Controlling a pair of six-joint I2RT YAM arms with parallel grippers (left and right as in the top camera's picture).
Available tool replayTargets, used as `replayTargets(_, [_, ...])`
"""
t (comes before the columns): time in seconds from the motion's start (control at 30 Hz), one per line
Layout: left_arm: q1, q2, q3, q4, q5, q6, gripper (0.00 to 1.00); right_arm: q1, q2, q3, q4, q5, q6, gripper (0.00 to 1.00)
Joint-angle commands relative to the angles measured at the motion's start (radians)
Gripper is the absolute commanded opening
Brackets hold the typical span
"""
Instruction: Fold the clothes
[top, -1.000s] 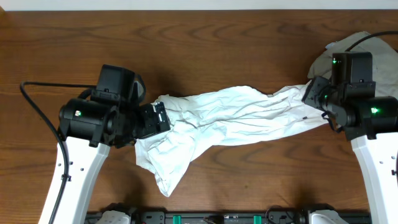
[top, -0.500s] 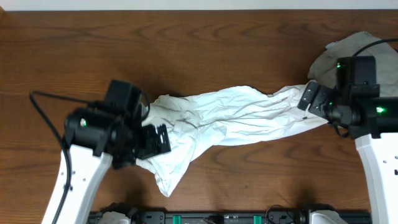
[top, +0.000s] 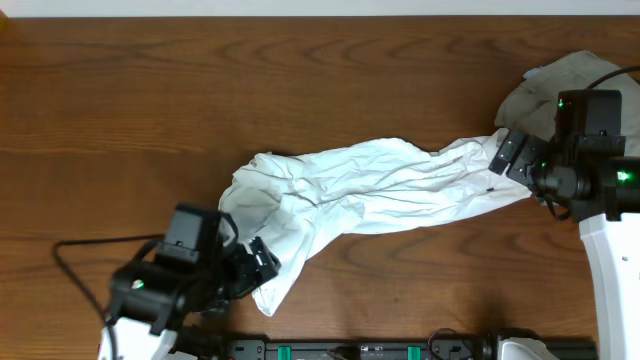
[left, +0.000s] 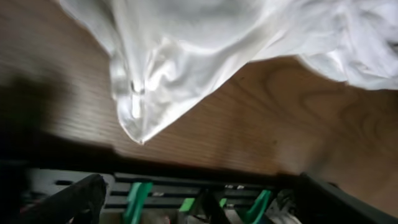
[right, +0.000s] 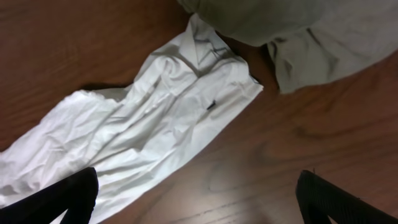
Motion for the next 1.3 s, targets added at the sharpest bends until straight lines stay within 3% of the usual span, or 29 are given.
replayTargets(0.0, [-0.003,0.003,-0.101,0.031,0.084,-0.059,0.98,-0.005,0.001,0.017,-0.002,-0.015,-0.007,0.99])
replayTargets(0.4, [-0.003,0.032,-0.216,0.111,0.095,0.038,0.98,-0.005,0.001,0.017,0.010,-0.045,-0.032,0.99])
replayTargets(0.77, [-0.003,0.202,-0.278,0.282,0.098,0.166,0.99,-0.005,0.001,0.017,0.011,-0.049,-0.032,0.99])
replayTargets(1.07, [-0.068,0.366,-0.278,0.405,0.114,0.176,0.99,-0.005,0.001,0.017,0.013,-0.049,-0.032,0.99])
replayTargets(1.27, [-0.141,0.378,-0.277,0.457,0.118,0.159,0.98,-0.005,0.001,0.017,0.013,-0.049,-0.032,0.99])
